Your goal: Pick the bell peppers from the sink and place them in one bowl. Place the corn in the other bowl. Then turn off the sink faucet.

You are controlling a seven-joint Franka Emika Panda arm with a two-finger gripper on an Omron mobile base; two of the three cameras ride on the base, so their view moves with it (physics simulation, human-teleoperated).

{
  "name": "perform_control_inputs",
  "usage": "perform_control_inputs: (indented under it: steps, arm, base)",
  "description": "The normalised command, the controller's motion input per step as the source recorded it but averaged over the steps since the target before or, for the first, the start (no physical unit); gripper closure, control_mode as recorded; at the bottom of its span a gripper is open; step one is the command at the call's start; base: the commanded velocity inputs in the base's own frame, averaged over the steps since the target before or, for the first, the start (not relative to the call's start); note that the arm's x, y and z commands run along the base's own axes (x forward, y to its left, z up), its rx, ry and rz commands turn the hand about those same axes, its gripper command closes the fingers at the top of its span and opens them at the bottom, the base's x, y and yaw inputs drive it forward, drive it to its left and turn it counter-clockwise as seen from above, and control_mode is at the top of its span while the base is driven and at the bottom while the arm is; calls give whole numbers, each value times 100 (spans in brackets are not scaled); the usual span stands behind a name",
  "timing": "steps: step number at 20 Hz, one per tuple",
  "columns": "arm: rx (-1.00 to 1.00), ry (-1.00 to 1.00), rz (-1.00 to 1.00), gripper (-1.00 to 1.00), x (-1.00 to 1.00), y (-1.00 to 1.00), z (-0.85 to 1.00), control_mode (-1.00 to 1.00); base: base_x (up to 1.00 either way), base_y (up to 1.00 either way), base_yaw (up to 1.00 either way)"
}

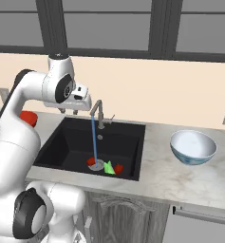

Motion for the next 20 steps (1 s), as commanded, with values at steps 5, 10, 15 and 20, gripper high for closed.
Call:
perform_control_inputs:
  steps: [5, 10, 15, 20]
  arm:
    - [0, -4, 3, -100, 0, 0, -5, -100]
    - [0, 0, 4, -100, 0, 0, -18, -100]
    - [0, 0, 0, -100, 0, -6, -23, -100]
    - [0, 0, 0, -100, 7, -9, -36, -100]
  base:
    - [0, 0, 0]
    - [0, 0, 0]
    - [0, 0, 0]
    - [0, 0, 0]
